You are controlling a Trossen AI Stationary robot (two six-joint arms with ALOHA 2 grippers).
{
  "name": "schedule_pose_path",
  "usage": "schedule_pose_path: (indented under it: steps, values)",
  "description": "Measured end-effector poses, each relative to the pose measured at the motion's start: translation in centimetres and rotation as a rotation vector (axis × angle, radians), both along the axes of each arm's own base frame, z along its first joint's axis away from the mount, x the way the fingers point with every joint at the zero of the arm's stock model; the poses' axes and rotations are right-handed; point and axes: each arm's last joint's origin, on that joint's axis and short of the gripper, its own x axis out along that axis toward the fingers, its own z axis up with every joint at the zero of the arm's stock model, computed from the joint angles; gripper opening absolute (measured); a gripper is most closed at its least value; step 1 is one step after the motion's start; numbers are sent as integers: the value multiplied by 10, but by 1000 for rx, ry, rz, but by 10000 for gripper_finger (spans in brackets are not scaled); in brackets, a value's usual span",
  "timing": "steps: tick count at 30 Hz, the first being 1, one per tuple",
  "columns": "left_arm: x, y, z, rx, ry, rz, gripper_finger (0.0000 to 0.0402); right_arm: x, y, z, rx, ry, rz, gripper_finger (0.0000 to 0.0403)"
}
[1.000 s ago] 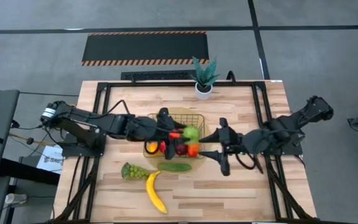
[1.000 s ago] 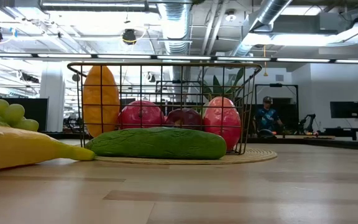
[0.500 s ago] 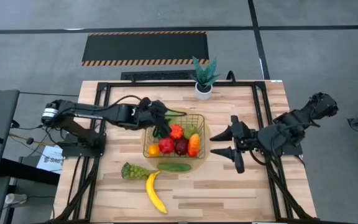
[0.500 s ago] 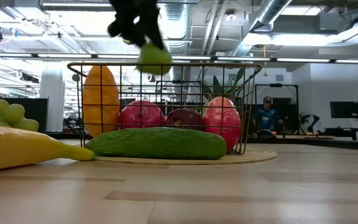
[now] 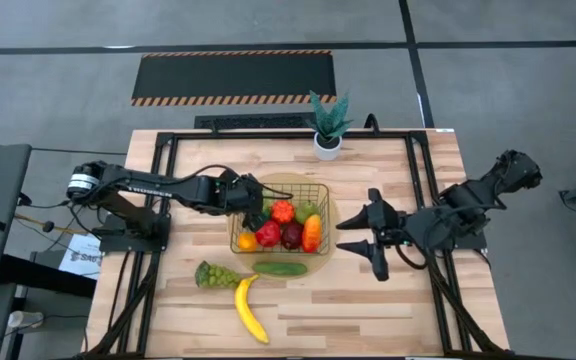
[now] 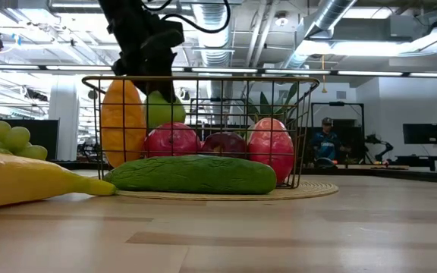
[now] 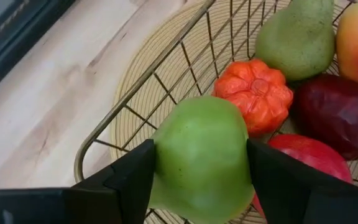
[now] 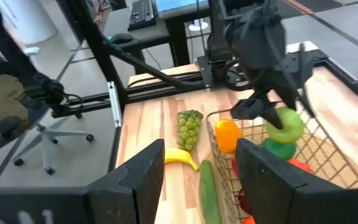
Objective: Build produce basket
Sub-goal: Put the pear into the silver basket, then put the cucumber into the silver basket
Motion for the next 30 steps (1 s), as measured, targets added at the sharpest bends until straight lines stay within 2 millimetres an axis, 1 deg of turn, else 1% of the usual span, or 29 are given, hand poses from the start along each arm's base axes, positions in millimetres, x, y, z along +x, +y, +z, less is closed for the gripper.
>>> schedule_pose_path:
  steps: [3, 6, 10, 13, 15, 17, 19, 22, 25, 28, 30]
  values:
    - [0, 0, 0, -7, 1, -20, 246, 0, 0, 0, -6, 3, 1, 214]
    - [1, -1, 0, -6, 3, -29, 280, -1, -1, -2, -19, 23, 2, 214]
    - [2, -3, 3, -54, -6, -56, 321, -2, -1, -4, -29, 40, 2, 214]
    - [5, -4, 15, -105, -22, -84, 335, -3, -2, -6, -37, 64, 0, 218]
    - [5, -7, 28, -141, -39, -110, 337, -5, -3, -11, -41, 115, -13, 221]
    - [6, -13, 44, -174, -62, -146, 338, -2, -1, -20, -34, 178, -37, 223]
    - [2, -23, 60, -199, -63, -190, 338, 6, 2, -30, -43, 234, -43, 224]
    - [-6, -44, 85, -218, -77, -243, 338, 23, 14, -44, -51, 271, 3, 224]
    - [-17, -66, 105, -224, -115, -266, 338, 45, 30, -63, -68, 308, 57, 222]
    - [-28, -88, 118, -210, -170, -256, 339, 67, 44, -91, -99, 378, 109, 221]
    - [-35, -100, 121, -191, -201, -247, 339, 80, 50, -109, -113, 425, 118, 222]
